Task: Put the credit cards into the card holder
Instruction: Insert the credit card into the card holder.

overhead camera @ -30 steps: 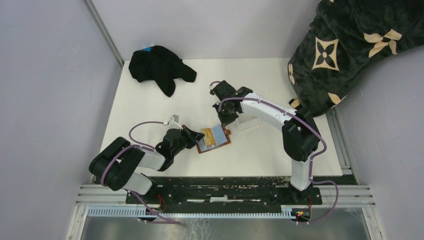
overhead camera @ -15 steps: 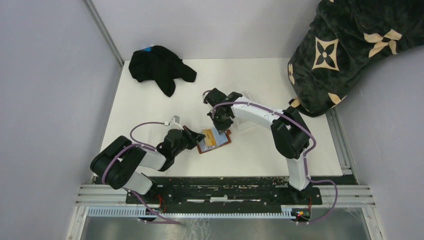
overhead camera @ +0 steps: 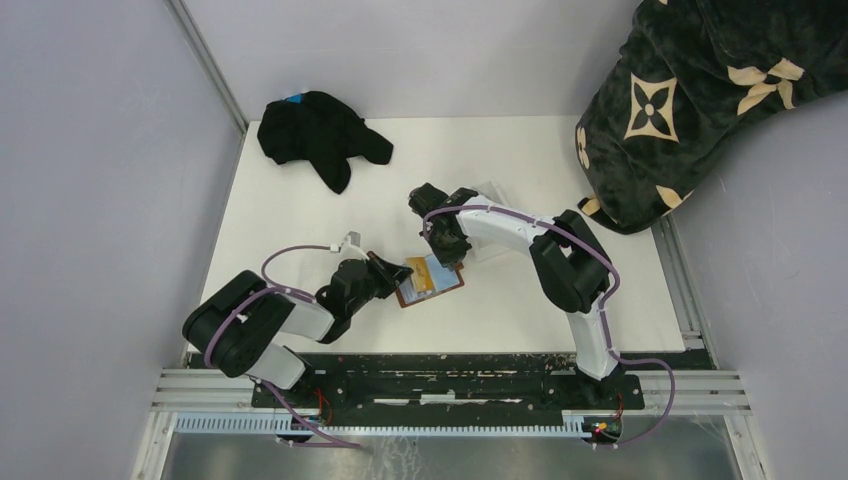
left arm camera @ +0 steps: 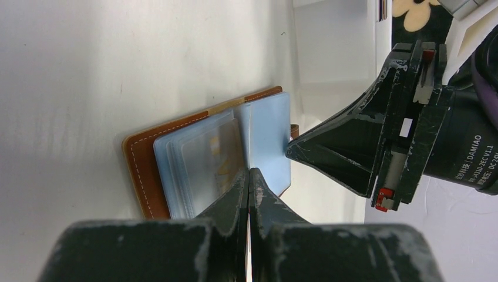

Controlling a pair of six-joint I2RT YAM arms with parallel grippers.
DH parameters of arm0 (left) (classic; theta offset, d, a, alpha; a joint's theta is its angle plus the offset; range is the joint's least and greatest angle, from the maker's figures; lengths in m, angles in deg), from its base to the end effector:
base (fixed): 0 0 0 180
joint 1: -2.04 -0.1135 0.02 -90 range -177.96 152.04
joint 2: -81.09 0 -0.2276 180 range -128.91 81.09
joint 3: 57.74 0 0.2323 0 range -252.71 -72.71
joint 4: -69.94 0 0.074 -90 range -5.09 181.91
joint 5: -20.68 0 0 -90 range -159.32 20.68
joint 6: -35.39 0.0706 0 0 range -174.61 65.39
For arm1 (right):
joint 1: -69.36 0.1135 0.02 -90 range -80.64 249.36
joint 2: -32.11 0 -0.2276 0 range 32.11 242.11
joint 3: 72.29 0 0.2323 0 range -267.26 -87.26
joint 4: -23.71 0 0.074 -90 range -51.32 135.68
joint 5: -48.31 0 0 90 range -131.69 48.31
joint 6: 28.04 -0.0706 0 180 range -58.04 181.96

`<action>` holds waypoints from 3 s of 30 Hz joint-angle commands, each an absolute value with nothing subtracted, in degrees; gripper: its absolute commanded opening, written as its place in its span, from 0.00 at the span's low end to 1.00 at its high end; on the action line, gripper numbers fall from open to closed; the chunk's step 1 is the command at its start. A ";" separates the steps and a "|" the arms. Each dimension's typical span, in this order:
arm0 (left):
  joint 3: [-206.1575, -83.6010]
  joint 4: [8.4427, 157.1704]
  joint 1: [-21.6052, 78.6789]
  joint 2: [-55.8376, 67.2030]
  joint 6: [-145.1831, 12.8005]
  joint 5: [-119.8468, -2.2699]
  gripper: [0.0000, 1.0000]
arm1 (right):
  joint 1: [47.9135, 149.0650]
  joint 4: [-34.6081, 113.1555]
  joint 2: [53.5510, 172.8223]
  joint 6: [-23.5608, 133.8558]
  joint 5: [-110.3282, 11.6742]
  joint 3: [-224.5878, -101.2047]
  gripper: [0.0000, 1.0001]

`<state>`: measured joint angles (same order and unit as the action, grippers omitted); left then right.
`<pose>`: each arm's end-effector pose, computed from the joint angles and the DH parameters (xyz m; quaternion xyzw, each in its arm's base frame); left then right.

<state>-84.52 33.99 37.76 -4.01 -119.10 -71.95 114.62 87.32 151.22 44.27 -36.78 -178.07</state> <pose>0.2099 -0.1469 0.0876 -0.2187 0.8014 -0.4146 0.3715 0.2784 0.2723 0.1182 -0.2318 0.9652 0.0230 0.1191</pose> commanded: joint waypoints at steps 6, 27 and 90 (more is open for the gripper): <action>-86.42 28.62 39.35 -7.46 -124.03 -76.13 0.03 | 114.63 87.92 152.20 44.48 -34.85 -179.33 0.01; -84.59 29.57 42.84 -7.67 -130.51 -82.21 0.03 | 113.67 87.31 152.51 44.01 -36.24 -176.92 0.01; -94.63 35.65 48.01 -16.08 -122.42 -82.07 0.03 | 113.49 87.86 152.97 43.51 -37.68 -177.33 0.01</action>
<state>-92.33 36.31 47.14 -14.02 -126.25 -83.78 113.81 87.71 152.29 44.05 -37.35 -177.61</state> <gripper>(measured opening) 0.029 0.015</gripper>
